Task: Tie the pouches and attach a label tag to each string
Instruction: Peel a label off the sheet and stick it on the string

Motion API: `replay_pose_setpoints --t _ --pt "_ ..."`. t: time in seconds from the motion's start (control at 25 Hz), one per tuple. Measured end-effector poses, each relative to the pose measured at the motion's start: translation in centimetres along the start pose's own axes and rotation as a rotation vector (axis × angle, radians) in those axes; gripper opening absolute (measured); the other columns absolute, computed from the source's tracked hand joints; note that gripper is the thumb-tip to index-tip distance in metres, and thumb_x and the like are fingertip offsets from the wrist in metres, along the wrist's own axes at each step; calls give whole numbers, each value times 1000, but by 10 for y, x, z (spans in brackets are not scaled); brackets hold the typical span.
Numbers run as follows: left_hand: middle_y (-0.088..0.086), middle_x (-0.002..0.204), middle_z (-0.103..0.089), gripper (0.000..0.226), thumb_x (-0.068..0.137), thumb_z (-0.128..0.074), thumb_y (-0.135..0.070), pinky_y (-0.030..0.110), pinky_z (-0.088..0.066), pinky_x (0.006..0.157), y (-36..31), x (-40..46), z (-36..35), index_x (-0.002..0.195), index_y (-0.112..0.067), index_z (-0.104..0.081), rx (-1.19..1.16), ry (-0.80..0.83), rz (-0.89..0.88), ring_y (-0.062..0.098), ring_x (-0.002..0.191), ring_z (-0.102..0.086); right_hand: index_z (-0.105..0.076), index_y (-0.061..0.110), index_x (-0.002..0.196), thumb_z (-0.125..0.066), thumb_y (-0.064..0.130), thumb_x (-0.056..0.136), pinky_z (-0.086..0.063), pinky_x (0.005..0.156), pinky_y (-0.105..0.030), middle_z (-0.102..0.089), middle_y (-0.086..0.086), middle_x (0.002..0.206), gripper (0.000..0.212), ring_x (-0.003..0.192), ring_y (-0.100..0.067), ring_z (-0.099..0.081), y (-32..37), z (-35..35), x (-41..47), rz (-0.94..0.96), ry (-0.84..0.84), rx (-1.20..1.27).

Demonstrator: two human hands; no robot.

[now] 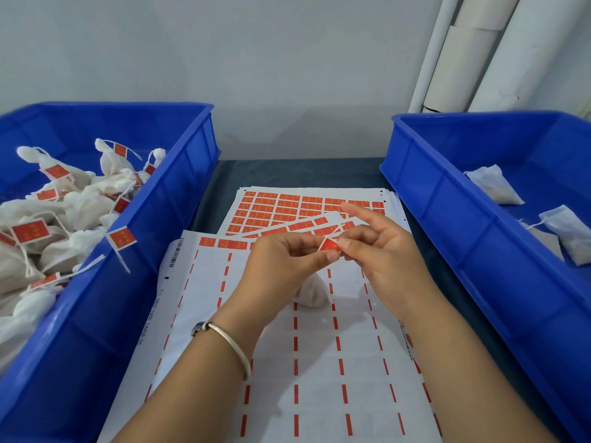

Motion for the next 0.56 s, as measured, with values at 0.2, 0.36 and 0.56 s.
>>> replay_pose_setpoints --t 0.2,0.36,0.56 --pt "-21 68 -69 17 69 -71 -30 4 -44 51 -2 0 1 81 -39 -62 37 44 -34 -4 68 -65 -50 49 104 -66 14 86 -51 73 -14 -71 13 76 42 84 0 -67 0 -2 -2 1 7 -41" --pt "-20 70 -70 25 71 -74 -26 7 -47 55 -5 1 8 80 -43 -60 133 80 -29 -1 70 -67 -45 51 107 -67 18 85 -42 59 2 -70 19 77 45 82 7 -64 1 -5 -2 2 7 -88" --pt "-21 76 -70 17 70 -72 -29 11 -48 62 -9 -2 15 78 -42 -65 147 147 13 -3 75 -66 -45 52 104 -68 19 85 -41 58 2 -69 21 76 45 81 8 -64 2 -4 -1 21 10 -90"
Point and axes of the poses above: each hand's wrist, its own x-axis towards the middle knuckle, its own z-axis out of the back of the hand, y = z × x, the point moved 6 cm from there along x, towards the middle knuckle
